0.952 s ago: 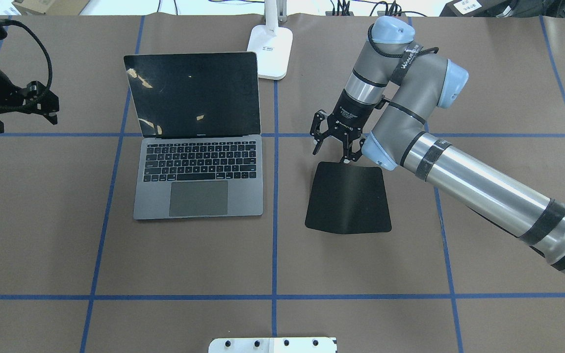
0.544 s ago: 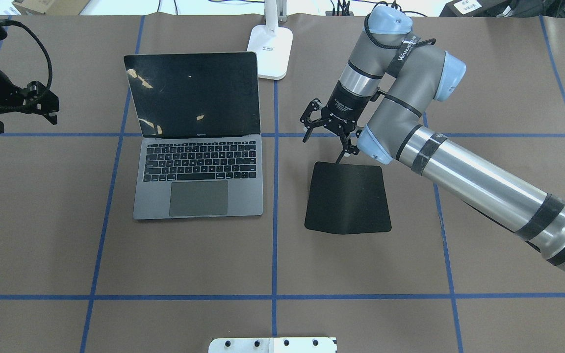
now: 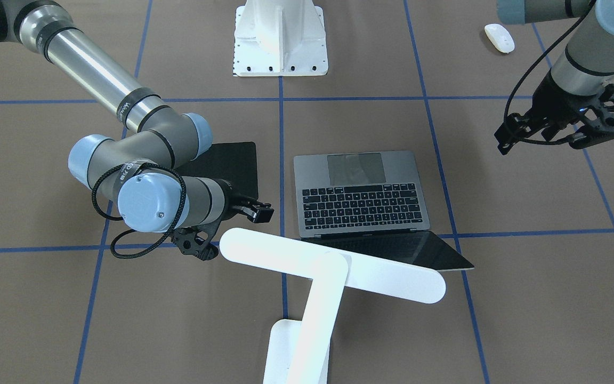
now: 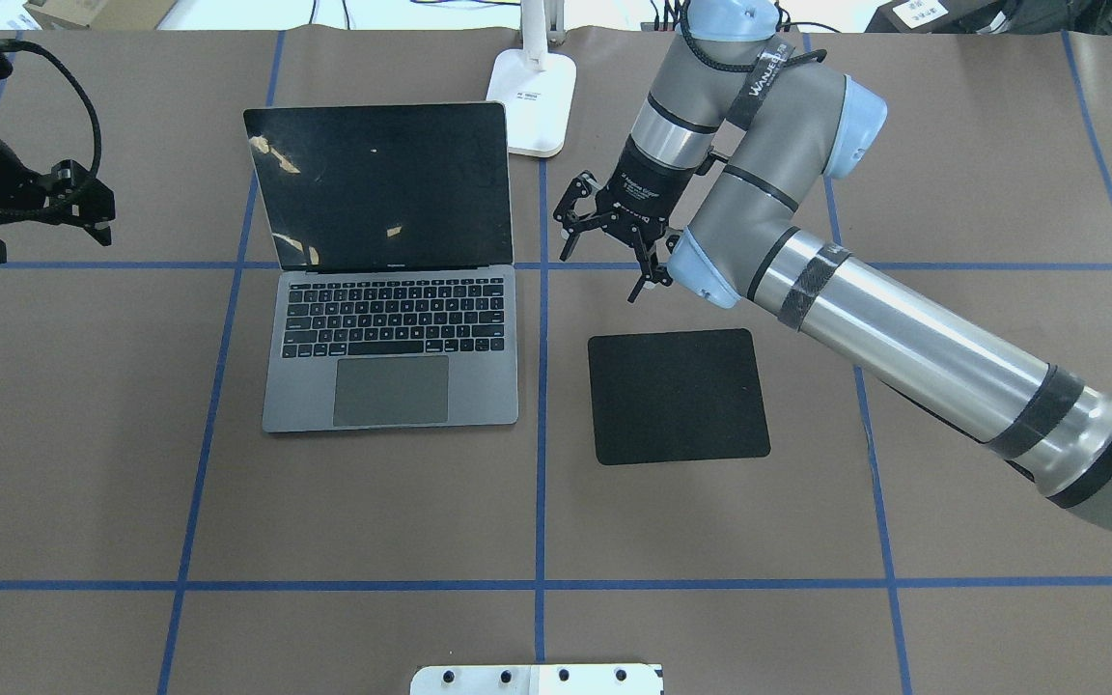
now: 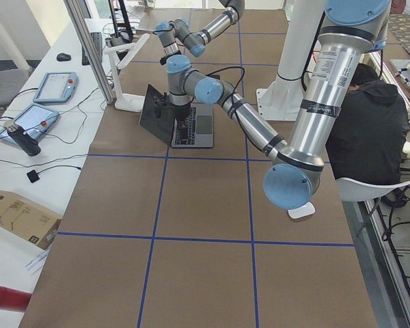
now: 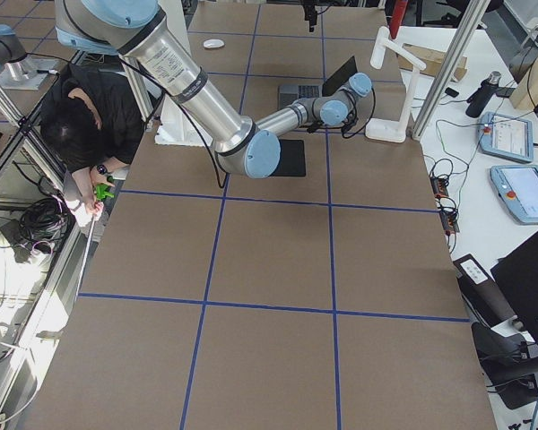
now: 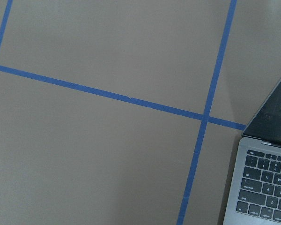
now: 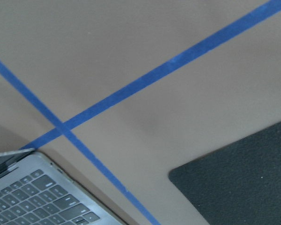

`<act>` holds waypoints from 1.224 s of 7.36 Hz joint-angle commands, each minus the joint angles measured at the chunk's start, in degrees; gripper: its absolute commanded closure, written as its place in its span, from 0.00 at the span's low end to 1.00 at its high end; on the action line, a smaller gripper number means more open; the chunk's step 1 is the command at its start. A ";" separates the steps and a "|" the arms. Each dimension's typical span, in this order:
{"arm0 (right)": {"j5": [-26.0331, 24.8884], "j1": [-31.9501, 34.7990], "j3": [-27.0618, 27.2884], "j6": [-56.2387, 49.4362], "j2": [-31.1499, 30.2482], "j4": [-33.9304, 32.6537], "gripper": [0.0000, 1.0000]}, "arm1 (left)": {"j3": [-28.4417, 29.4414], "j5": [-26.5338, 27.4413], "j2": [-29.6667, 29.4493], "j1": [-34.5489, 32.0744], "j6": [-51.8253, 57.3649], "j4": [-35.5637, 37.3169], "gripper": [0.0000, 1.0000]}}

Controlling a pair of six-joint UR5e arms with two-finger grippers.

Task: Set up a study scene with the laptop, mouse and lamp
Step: 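Open the right gripper and lift it away from the mouse pad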

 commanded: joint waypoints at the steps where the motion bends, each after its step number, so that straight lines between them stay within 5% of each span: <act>1: -3.09 0.90 1.54 -0.09 0.26 0.07 0.01 | 0.42 0.00 0.12 0.08 0.34 -0.09 0.00; 4: -6.62 8.44 12.25 -1.05 -7.27 0.15 0.01 | -2.02 -0.09 6.32 -0.01 0.96 -5.67 0.00; 6: -9.96 12.75 16.22 -7.68 -12.46 -0.02 0.01 | -1.78 -0.18 20.44 -0.01 0.18 -25.47 0.00; 9: -9.88 20.22 19.20 -23.43 -20.98 -0.38 0.01 | -1.34 -0.18 35.49 0.43 -5.95 -42.82 0.00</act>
